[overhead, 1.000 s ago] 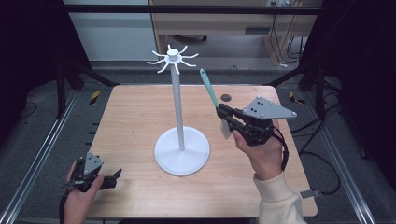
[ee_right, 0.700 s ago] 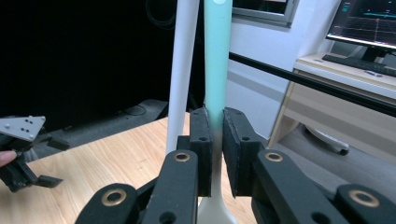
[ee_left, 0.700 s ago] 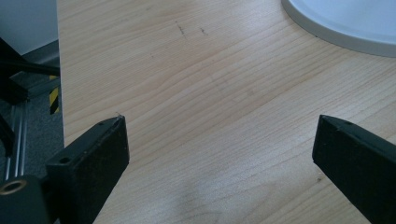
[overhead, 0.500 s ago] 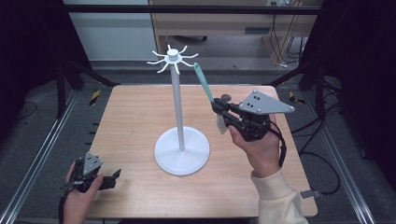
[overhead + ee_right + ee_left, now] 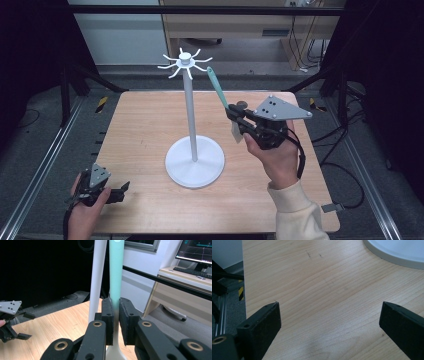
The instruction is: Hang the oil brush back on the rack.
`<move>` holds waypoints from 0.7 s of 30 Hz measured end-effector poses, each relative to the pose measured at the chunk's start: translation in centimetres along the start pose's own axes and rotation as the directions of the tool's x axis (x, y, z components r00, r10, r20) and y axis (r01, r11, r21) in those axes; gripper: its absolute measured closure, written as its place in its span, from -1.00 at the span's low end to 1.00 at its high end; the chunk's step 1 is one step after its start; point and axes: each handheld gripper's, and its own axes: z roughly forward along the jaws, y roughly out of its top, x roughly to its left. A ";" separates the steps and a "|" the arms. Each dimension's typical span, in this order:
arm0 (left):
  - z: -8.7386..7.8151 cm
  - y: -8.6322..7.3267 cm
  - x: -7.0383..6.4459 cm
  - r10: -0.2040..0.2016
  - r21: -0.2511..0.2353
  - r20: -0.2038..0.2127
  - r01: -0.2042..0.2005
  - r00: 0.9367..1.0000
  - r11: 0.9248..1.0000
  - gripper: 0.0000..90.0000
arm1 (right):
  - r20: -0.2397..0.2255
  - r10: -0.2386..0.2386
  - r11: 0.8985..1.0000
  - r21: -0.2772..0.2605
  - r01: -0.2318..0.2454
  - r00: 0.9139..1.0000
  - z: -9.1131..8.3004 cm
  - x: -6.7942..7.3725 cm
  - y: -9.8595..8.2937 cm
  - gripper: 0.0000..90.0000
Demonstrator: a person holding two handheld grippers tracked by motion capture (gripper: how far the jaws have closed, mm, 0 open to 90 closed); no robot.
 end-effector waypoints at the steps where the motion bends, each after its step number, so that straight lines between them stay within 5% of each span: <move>1: 0.0 0.0 0.0 -0.001 0.000 0.000 0.001 1.000 1.000 -0.93 | -0.003 0.000 1.000 0.001 0.000 1.000 0.0 0.0 0.0 0.84; 21: -0.1 -0.1 0.0 0.000 -0.002 -0.001 0.000 1.000 1.000 -0.93 | -0.041 0.035 0.999 0.004 -0.035 0.999 2.4 0.4 -0.1 0.84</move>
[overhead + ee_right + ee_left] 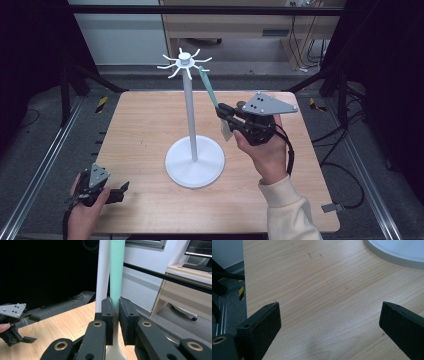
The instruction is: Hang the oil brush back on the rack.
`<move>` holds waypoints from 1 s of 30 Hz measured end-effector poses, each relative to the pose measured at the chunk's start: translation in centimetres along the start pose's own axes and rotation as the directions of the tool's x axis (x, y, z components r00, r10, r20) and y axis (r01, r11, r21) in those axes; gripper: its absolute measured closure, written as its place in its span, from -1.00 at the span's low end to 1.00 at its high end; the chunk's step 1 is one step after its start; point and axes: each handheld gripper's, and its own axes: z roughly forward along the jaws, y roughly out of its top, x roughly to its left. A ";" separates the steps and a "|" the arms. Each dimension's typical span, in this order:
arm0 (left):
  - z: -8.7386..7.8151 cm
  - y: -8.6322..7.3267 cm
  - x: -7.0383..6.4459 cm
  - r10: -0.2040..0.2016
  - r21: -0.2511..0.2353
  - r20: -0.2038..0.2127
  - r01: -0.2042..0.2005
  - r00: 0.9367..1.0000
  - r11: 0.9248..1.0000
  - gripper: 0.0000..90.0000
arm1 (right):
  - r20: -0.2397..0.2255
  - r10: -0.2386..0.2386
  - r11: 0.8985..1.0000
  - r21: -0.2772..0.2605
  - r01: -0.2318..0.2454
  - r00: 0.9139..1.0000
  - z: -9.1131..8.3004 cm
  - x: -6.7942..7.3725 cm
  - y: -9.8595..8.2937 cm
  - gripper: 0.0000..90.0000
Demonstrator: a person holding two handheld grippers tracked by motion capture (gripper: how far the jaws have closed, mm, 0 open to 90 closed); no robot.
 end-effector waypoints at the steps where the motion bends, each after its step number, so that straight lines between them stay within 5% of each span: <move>1: 0.0 0.0 0.0 0.000 0.000 0.000 0.000 1.000 1.000 -0.93 | 0.001 0.000 1.000 -0.001 0.000 1.000 0.0 0.0 0.0 0.84; 21: 0.0 0.0 -0.1 0.000 0.006 0.009 0.000 1.000 1.000 -0.93 | 0.020 0.028 0.999 -0.025 -0.028 0.999 2.0 0.4 -0.6 0.84; 23: 0.0 0.0 -0.1 0.001 0.006 0.008 -0.001 1.000 1.000 -0.92 | 0.019 0.030 0.999 -0.025 -0.030 0.999 2.2 0.3 -0.7 1.00; 30: 0.0 0.0 -0.1 0.000 0.005 0.010 -0.001 1.000 1.000 -0.92 | 0.019 0.036 0.999 -0.038 -0.035 0.999 2.9 0.4 -0.9 1.00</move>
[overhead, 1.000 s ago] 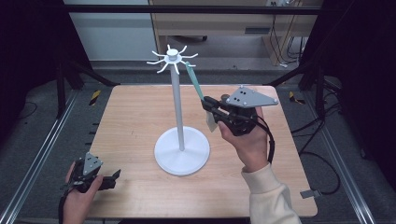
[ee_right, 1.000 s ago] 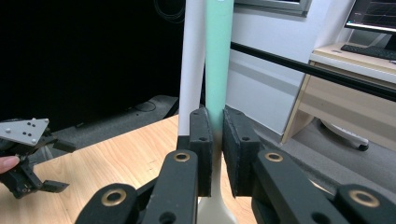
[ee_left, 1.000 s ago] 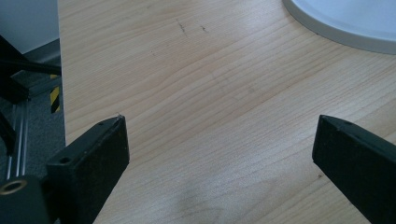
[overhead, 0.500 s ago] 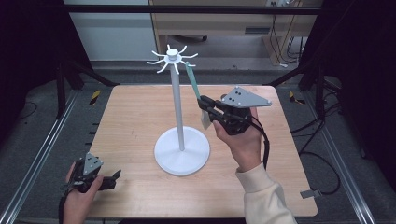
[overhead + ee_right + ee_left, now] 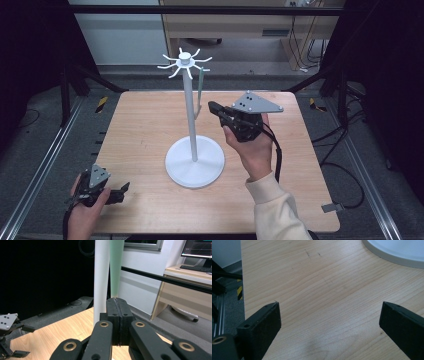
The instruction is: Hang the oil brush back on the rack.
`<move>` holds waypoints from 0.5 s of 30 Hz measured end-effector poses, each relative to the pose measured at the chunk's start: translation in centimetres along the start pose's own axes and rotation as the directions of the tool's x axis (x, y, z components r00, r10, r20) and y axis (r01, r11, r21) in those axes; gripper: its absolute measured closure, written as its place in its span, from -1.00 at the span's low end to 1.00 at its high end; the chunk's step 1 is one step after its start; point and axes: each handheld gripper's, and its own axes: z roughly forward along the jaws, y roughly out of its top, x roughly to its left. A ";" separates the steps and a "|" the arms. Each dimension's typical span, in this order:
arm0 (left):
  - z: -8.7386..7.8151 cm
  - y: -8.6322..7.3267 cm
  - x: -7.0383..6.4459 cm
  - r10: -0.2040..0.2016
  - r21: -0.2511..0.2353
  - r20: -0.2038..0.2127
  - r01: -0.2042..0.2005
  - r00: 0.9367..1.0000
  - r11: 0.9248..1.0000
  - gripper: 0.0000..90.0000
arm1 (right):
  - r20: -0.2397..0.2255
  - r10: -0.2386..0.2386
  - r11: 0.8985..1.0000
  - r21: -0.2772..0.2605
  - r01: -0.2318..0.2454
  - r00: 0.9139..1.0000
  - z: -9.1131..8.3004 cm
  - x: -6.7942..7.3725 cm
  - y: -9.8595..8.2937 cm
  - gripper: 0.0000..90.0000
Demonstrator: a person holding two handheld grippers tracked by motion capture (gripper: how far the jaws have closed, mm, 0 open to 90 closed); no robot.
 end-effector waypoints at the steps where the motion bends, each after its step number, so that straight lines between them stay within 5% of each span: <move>1: 0.0 0.0 0.0 0.000 0.000 0.000 0.000 1.000 1.000 -0.93 | -0.001 0.000 1.000 0.005 0.000 1.000 0.0 0.1 0.0 1.00; 15: 0.0 0.0 0.0 -0.002 -0.002 -0.001 0.002 1.000 1.000 -0.92 | 0.119 -0.054 0.995 0.085 0.044 0.991 -2.8 -0.7 -0.5 0.90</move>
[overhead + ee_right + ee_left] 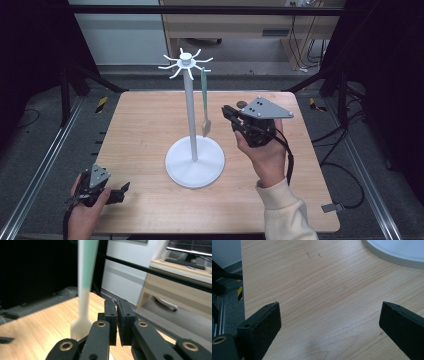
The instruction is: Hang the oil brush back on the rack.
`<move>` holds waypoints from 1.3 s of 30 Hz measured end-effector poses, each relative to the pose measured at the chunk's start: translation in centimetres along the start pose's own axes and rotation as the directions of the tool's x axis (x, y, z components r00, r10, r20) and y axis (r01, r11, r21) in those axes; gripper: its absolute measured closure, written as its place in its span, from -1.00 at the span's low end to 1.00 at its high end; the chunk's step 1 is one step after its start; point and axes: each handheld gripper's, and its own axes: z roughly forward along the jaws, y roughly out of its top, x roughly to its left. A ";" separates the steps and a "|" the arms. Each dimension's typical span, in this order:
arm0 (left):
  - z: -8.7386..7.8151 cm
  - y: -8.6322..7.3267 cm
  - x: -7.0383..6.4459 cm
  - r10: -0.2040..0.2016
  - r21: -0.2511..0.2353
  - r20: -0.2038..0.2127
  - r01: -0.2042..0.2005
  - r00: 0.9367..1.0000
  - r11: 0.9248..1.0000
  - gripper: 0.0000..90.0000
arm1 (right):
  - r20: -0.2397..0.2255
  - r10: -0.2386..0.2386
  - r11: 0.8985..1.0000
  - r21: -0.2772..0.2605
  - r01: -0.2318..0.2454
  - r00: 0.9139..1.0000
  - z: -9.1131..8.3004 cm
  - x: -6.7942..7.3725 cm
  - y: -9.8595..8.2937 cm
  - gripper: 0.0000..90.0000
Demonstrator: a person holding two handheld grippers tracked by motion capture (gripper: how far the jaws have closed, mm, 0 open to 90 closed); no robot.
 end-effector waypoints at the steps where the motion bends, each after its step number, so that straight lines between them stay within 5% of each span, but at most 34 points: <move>1: 0.0 0.0 0.0 0.000 0.000 0.001 0.000 1.000 1.000 -0.92 | 0.008 0.002 1.000 0.005 -0.002 1.000 -0.2 -0.2 -0.1 0.88; 16: 0.1 0.2 0.0 0.001 -0.004 0.003 -0.001 1.000 1.000 -0.92 | 0.142 0.047 0.995 0.084 -0.059 0.989 -0.7 -2.3 -1.7 0.07; 27: 0.1 0.3 -0.2 0.012 -0.014 0.012 -0.012 1.000 1.000 -0.92 | 0.203 0.040 0.975 0.207 -0.083 0.978 -0.3 -4.7 -4.0 -0.62; 39: 0.1 0.4 -0.3 0.020 -0.013 0.013 -0.020 1.000 1.000 -0.93 | 0.201 0.081 0.970 0.210 -0.123 0.976 -0.6 -6.3 -5.7 -0.75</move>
